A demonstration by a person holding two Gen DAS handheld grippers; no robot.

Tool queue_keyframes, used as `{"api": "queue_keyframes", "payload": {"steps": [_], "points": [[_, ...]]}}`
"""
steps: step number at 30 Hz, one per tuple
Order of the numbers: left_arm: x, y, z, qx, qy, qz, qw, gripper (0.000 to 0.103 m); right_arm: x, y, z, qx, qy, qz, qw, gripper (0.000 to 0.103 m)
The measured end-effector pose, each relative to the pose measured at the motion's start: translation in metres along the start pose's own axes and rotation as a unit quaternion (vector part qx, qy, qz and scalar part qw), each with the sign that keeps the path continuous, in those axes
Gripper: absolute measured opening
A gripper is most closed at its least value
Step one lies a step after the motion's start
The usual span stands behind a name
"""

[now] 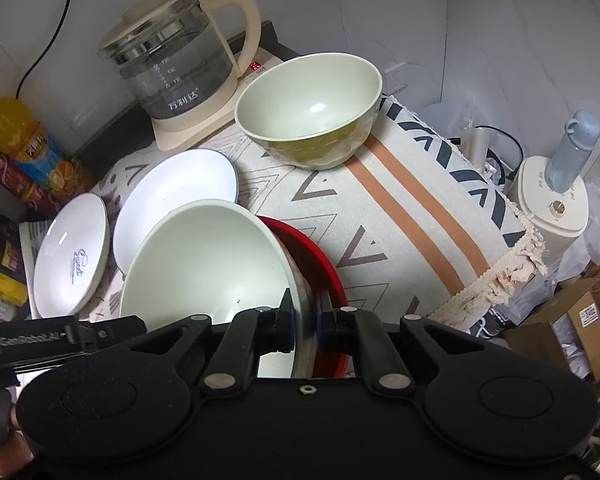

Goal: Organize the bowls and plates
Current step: 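Lower the pale green bowl into the red bowl and open both grippers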

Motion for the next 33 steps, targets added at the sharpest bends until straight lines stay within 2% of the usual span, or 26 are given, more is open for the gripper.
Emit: {"api": "queue_keyframes", "payload": {"steps": [12,14,17,19,21,33], "points": [[0.011,-0.029,-0.015,0.011,0.023,0.007,0.9997,0.037,0.005,-0.007,0.0,-0.007,0.053,-0.037,0.998,0.01],[0.013,-0.03,-0.016,0.006,0.03,-0.002,0.9995,0.036,0.007,-0.007,0.0,-0.007,0.064,-0.041,0.997,0.009],[0.014,-0.03,-0.017,-0.004,0.032,-0.013,0.9994,0.032,0.012,-0.008,0.0,-0.006,0.086,-0.052,0.995,0.009],[0.012,-0.027,-0.017,-0.013,0.03,-0.025,0.9991,0.019,0.014,-0.009,0.001,-0.006,0.096,-0.058,0.994,0.009],[0.01,-0.025,-0.017,-0.018,0.031,-0.031,0.9989,0.015,0.015,-0.008,0.003,-0.005,0.101,-0.063,0.993,0.009],[0.009,-0.021,-0.017,-0.028,0.035,-0.027,0.9987,0.013,0.01,0.004,0.005,0.002,0.096,-0.047,0.994,0.009]]}}
Point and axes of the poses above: each gripper's, at about its wrist camera, not at the fingertips, and y roughly against the way its jaws point, x to its left, z to its top, the point moved 6 cm from there along -y, roughly the way its jaws point, and after that the axes turned 13 degrees about -y, right-handed, at the moved point
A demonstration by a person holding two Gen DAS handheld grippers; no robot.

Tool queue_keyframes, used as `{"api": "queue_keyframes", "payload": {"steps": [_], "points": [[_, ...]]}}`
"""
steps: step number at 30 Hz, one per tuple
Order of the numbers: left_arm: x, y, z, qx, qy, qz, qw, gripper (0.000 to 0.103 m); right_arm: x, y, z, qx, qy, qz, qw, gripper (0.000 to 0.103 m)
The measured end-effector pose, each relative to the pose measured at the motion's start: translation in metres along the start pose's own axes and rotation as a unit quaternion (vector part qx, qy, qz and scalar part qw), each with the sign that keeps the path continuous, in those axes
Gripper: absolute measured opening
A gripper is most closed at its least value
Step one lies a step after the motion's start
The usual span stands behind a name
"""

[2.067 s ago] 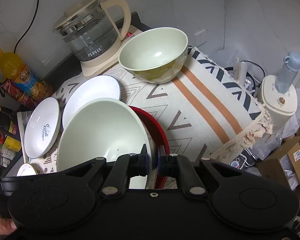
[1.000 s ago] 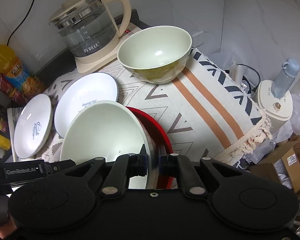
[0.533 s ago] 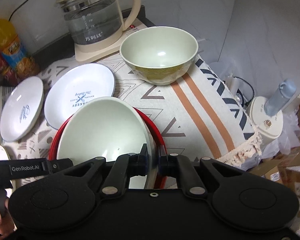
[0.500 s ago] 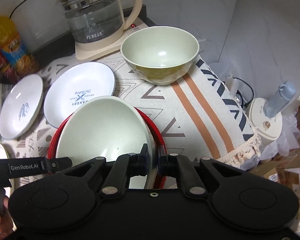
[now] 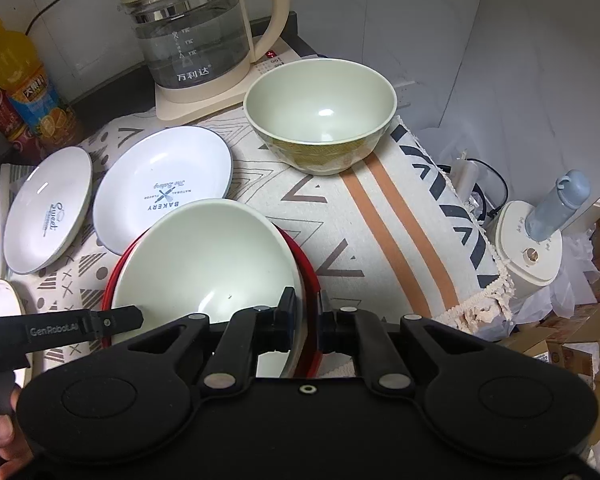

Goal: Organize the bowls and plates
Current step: 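Lower the pale green bowl into the red bowl and open both grippers, then move both grippers to the smaller pale green bowl by the kettle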

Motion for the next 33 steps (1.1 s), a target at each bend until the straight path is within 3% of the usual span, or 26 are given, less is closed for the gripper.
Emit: {"api": "queue_keyframes", "payload": {"steps": [5,8,24,28,31,33], "points": [[0.0,0.001,0.0,-0.001,0.003,-0.002,1.0,0.014,-0.007,0.01,0.001,0.0,-0.027,0.023,0.999,0.009],[0.0,0.001,0.0,0.0,0.001,-0.001,1.0,0.014,-0.008,0.011,0.0,-0.001,-0.032,0.033,0.999,0.004],[-0.005,0.005,0.005,0.014,-0.014,0.017,0.9997,0.016,-0.017,0.001,0.002,-0.009,-0.029,0.021,0.999,0.0],[-0.006,0.009,0.007,0.021,-0.019,0.027,0.9992,0.018,-0.018,0.004,0.004,-0.001,-0.041,0.045,0.998,0.001],[-0.011,0.017,0.015,0.011,-0.029,0.04,0.9987,0.023,-0.017,0.012,0.009,-0.012,-0.037,0.065,0.997,0.014],[-0.017,0.024,0.021,0.0,-0.036,0.038,0.9986,0.027,-0.017,0.016,0.012,-0.019,-0.033,0.07,0.997,0.04]]}}
Point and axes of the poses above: each gripper's, at about its wrist camera, not at the fingertips, and y roughly against the way its jaws point, x to its left, z to its top, the point moved 6 cm from there along -y, roughly the way its jaws point, and after that the axes turned 13 degrees about -y, right-handed, at the moved point
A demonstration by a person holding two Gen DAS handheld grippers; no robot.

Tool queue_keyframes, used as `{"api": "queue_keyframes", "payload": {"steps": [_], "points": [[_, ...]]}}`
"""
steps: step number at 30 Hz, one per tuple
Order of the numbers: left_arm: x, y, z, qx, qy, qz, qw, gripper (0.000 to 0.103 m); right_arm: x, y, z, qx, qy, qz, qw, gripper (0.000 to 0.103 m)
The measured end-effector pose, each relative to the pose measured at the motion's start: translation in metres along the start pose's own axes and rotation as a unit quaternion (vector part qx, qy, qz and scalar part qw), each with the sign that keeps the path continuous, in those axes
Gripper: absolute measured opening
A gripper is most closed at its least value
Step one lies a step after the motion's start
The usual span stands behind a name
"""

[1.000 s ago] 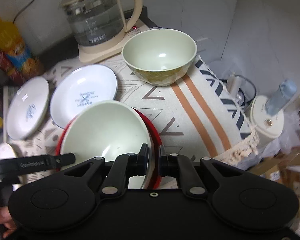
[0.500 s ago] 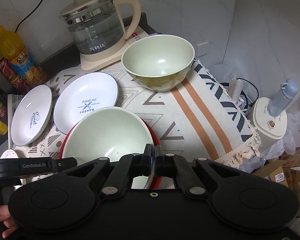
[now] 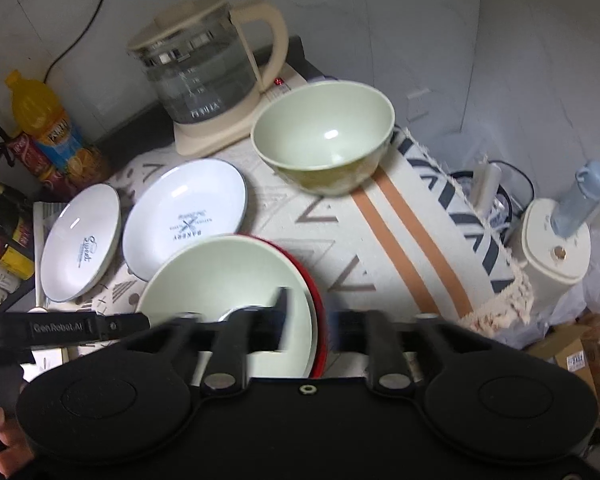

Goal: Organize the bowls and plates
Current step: 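Move both grippers to the smaller pale green bowl by the kettle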

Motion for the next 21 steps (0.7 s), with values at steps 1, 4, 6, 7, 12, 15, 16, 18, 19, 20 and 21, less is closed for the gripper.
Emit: {"api": "queue_keyframes", "payload": {"steps": [1,4,6,7,12,15,16,18,19,20,21], "points": [[-0.003,0.004,0.003,-0.006,-0.002,-0.001,1.0,0.029,0.001,0.002,0.002,-0.006,0.003,0.005,1.0,0.044],[-0.013,0.017,0.016,-0.034,-0.018,0.002,0.9992,0.037,0.004,0.009,0.008,-0.027,0.011,0.023,0.999,0.063],[-0.017,0.025,0.026,-0.051,-0.029,0.026,0.9979,0.042,0.006,0.015,0.014,-0.044,0.01,0.043,0.998,0.075],[-0.019,0.028,0.031,-0.06,-0.032,0.039,0.9969,0.046,0.006,0.018,0.017,-0.054,0.007,0.051,0.997,0.081],[-0.023,0.039,0.048,-0.089,-0.023,0.044,0.9948,0.055,0.006,0.033,0.03,-0.109,0.006,0.075,0.991,0.103],[-0.029,0.04,0.053,-0.097,-0.032,0.051,0.9934,0.057,0.004,0.038,0.038,-0.133,0.01,0.069,0.989,0.103],[-0.031,0.041,0.054,-0.101,-0.035,0.054,0.9928,0.057,0.004,0.038,0.04,-0.139,0.011,0.063,0.988,0.103],[-0.036,0.042,0.057,-0.105,-0.038,0.054,0.9923,0.059,0.001,0.04,0.046,-0.152,0.015,0.055,0.987,0.103],[-0.038,0.041,0.059,-0.107,-0.041,0.051,0.992,0.061,0.0,0.041,0.049,-0.158,0.018,0.055,0.986,0.103],[-0.041,0.04,0.061,-0.109,-0.045,0.049,0.9917,0.061,-0.003,0.043,0.05,-0.162,0.019,0.054,0.985,0.103],[-0.045,0.04,0.063,-0.112,-0.05,0.048,0.9913,0.062,-0.004,0.044,0.054,-0.167,0.019,0.052,0.984,0.103]]}}
Point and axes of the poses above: each gripper's, at about its wrist camera, not at the fingertips, and y roughly against the way its jaws point, x to its left, z to its top, the point moved 6 cm from there along -y, roughly the way its jaws point, and after that the axes turned 13 degrees about -y, right-handed, at the moved point
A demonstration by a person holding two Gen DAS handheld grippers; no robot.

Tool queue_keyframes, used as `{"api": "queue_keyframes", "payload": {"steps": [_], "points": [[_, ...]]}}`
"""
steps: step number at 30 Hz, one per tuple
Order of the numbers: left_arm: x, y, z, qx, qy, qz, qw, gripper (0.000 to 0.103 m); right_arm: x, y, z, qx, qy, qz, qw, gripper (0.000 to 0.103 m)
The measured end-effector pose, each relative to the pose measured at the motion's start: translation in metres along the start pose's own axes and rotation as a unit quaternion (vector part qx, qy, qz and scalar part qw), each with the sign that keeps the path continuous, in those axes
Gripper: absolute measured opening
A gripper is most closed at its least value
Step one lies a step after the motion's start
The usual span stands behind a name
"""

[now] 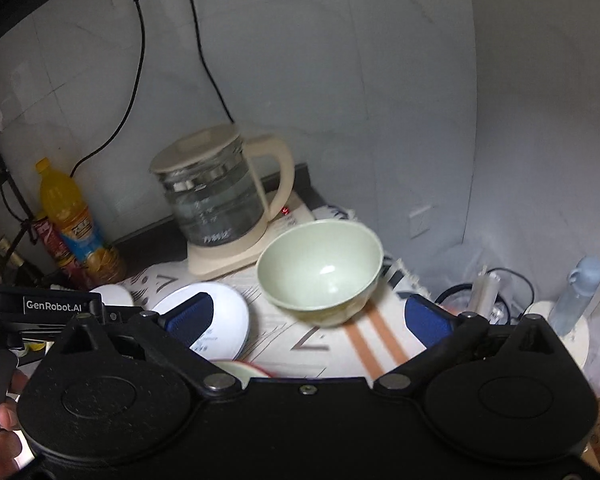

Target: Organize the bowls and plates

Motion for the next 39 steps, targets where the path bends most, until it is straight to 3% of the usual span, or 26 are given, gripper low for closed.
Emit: {"api": "queue_keyframes", "payload": {"steps": [6,9,19,24,34,39], "points": [[-0.018,-0.008,0.015,-0.008,-0.023,-0.01,0.9996,0.063,-0.009,-0.003,0.012,-0.01,0.008,-0.018,1.0,0.103],[-0.023,-0.016,0.023,-0.011,-0.023,-0.016,0.9995,0.064,-0.014,-0.007,0.016,-0.005,-0.001,-0.006,1.0,0.103],[-0.023,-0.051,0.046,-0.002,-0.008,-0.024,0.9997,0.066,-0.036,-0.042,0.022,0.045,-0.018,-0.005,0.999,0.103],[-0.025,-0.073,0.054,0.01,-0.002,-0.018,0.9998,0.066,-0.045,-0.06,0.026,0.052,-0.011,-0.023,0.998,0.103],[-0.033,-0.112,0.068,0.024,-0.004,-0.023,0.9994,0.066,-0.059,-0.093,0.039,0.07,-0.038,-0.019,0.997,0.103],[-0.037,-0.131,0.074,0.029,-0.007,-0.026,0.9992,0.066,-0.068,-0.111,0.046,0.085,-0.061,-0.021,0.994,0.097]]}}
Point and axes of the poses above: each gripper's, at about its wrist camera, not at the fingertips, and y roughly against the way its jaws point, x to its left, z to its top, the point moved 6 cm from there along -y, roughly the way its jaws point, and after that the axes turned 13 degrees about -y, right-handed, at the moved point
